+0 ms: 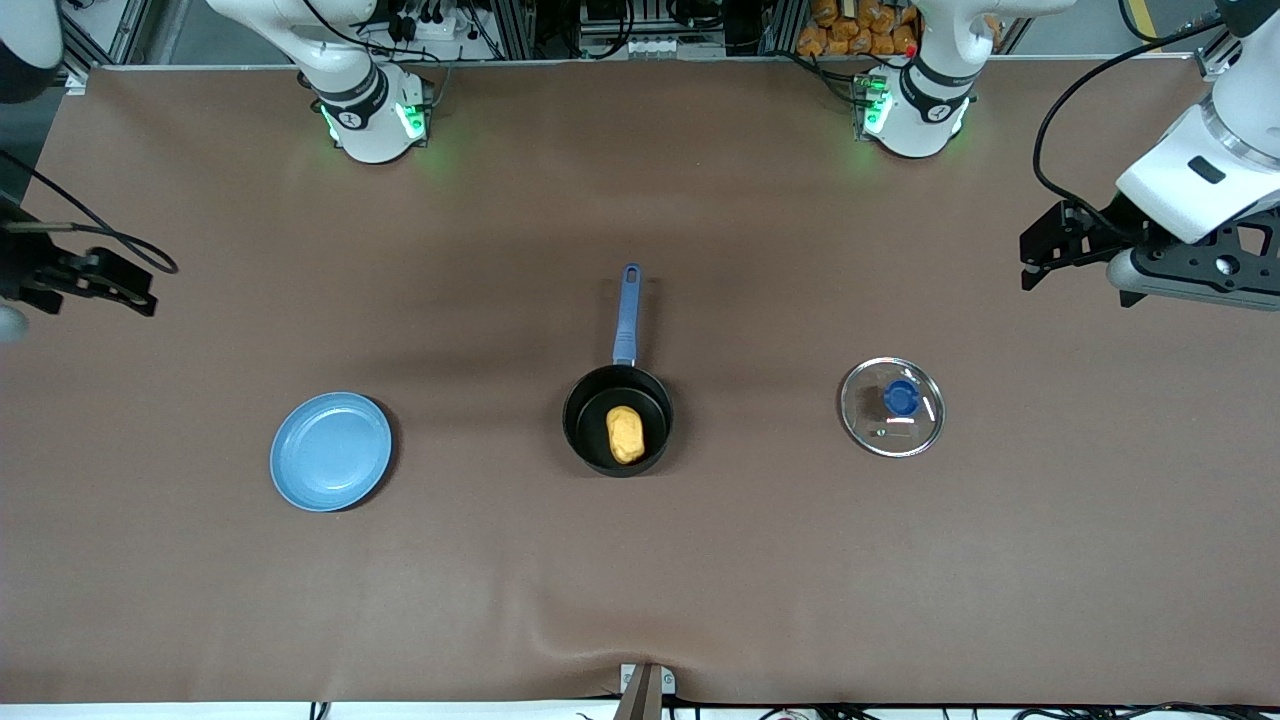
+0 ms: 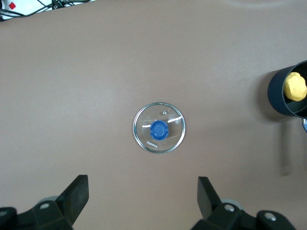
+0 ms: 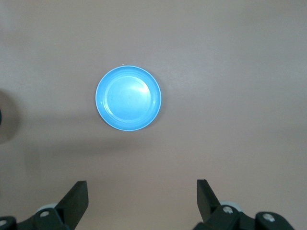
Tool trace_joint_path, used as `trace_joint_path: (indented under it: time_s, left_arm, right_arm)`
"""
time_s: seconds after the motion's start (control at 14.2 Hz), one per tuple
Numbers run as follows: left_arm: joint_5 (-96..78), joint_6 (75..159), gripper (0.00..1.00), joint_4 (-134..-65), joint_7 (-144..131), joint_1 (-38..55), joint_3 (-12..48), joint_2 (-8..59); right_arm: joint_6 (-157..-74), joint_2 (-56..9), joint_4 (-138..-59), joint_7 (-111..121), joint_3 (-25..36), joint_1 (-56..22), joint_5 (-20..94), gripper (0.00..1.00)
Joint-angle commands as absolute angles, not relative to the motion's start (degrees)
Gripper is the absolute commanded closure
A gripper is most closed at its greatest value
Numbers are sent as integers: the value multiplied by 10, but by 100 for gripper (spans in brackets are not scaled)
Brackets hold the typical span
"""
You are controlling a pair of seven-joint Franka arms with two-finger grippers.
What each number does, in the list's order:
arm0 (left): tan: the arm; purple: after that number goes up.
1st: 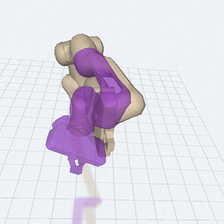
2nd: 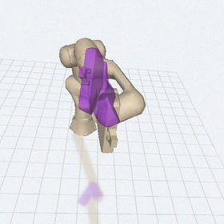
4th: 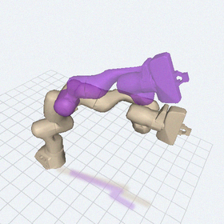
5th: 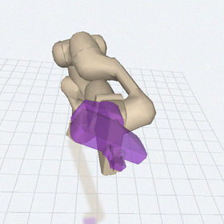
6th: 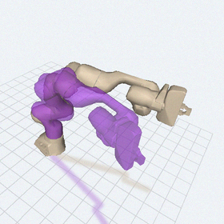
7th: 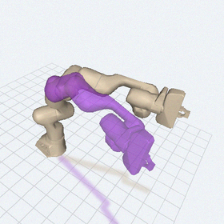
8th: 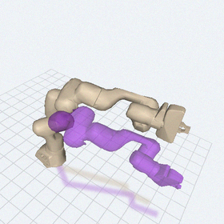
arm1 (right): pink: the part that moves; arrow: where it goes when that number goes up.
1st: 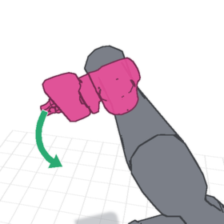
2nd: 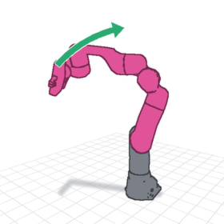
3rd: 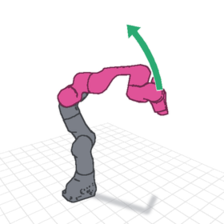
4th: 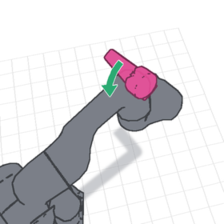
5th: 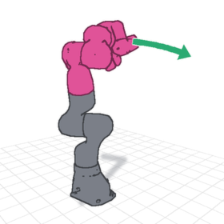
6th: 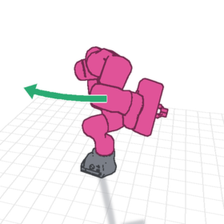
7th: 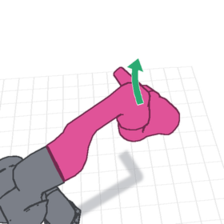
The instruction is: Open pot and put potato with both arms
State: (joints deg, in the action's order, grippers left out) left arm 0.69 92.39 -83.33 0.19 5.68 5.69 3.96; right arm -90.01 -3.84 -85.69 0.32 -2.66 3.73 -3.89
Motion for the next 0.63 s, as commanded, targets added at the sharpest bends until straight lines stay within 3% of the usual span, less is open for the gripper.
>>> trace_joint_path:
  time_s: [0.0, 0.56]
  left_arm:
    - [22, 918, 0, -834, -7, 47, 68, 37]
    - [22, 918, 0, -833, -7, 47, 68, 36]
  right_arm:
    - [-917, 15, -911, 19, -30, 52, -31, 0]
    - [-921, 55, -949, 60, -28, 68, 0, 0]
